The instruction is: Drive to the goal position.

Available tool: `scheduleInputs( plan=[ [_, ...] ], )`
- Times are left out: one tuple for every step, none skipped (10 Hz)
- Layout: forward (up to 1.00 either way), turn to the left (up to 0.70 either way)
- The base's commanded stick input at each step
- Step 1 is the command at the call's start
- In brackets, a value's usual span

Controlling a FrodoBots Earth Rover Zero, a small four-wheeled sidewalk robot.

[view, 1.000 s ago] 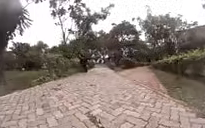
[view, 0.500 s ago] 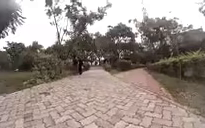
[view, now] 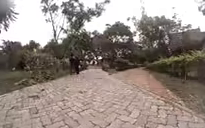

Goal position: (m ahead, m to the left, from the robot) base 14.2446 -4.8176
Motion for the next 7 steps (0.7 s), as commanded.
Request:
scheduleInputs(
  plan=[
    [0.70, -0.35],
    [0.70, 0.00],
    [0.70, 0.00],
    [0.70, 0.00],
    [0.70, 0.00],
    [0.70, 0.00],
    [0.70, 0.00]
  ],
)
